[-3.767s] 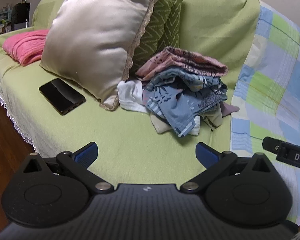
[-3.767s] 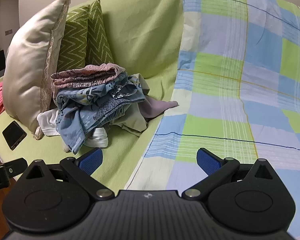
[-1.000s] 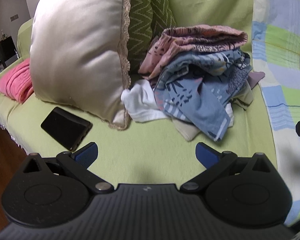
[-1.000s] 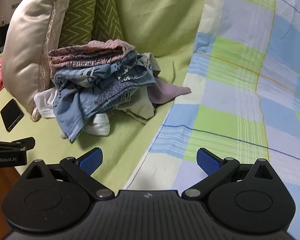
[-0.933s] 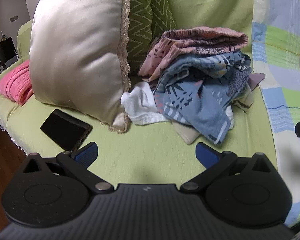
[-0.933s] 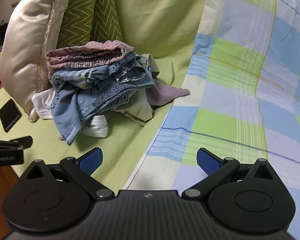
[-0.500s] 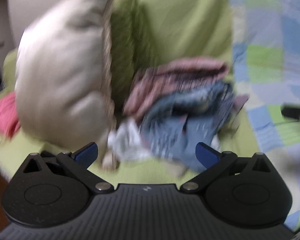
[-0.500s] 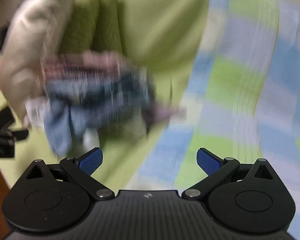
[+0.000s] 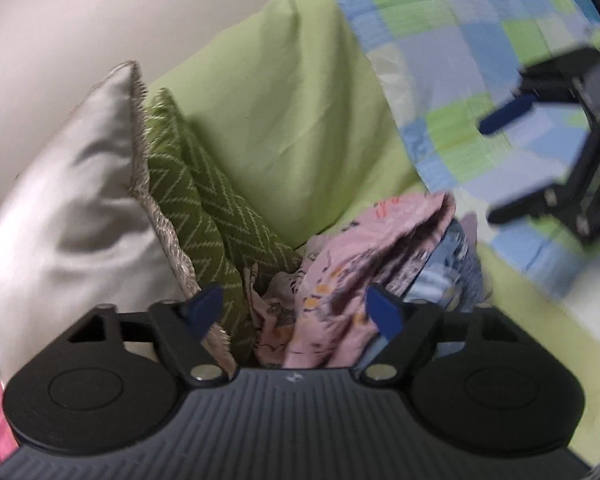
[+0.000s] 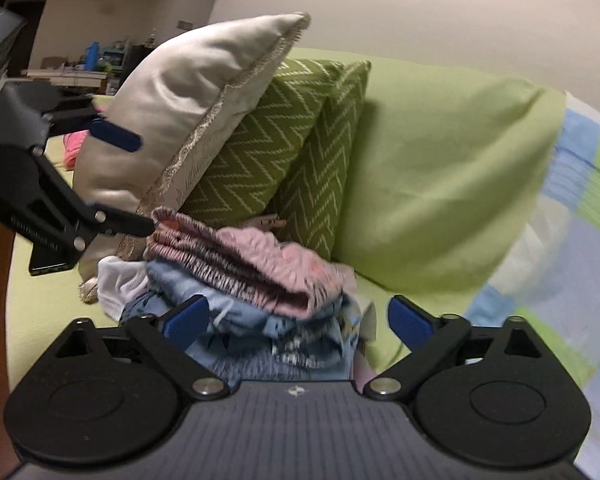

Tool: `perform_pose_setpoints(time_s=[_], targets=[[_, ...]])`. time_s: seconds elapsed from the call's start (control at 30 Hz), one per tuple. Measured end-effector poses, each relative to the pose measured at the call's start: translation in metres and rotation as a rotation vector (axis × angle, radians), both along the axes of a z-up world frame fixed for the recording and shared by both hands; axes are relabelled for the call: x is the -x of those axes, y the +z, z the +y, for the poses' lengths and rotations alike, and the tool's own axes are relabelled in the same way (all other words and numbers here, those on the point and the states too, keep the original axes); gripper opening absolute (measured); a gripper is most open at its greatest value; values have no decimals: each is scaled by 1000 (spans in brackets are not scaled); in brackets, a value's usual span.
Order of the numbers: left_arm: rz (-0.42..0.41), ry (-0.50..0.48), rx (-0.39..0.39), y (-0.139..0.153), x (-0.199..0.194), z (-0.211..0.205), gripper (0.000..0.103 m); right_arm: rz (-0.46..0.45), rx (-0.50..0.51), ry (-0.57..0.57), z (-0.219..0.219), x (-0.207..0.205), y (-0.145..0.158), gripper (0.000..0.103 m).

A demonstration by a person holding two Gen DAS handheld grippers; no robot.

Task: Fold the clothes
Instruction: 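Grasp the waistband of the pink patterned pants with both grippers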

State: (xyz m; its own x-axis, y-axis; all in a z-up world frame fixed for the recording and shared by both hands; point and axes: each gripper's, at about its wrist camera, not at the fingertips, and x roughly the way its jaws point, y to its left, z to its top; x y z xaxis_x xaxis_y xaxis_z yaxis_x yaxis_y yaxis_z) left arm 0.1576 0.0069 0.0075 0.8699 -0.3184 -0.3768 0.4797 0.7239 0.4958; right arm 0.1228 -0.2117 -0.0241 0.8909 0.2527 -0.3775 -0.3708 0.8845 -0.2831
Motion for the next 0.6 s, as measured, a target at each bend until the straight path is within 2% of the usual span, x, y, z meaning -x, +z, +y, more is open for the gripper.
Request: perform_pose_setpoints(time_s=[0.1, 0.2, 0.4, 0.5, 0.6], targets=[[-3, -72, -94, -6, -9, 5, 59, 2, -13, 14, 3, -5, 0, 80], [-23, -161, -197, -19, -12, 1, 46, 49, -79, 29, 5, -6, -5, 73], [-71, -307, -353, -30, -1, -5, 46, 173, -314, 17, 15, 1, -8, 72], [-72, -327, -375, -34, 0, -1, 47, 208, -407, 8, 22, 0, -8, 72], [-68, -328, -390, -38, -5, 0, 46, 218, -443, 6, 29, -2, -10, 72]])
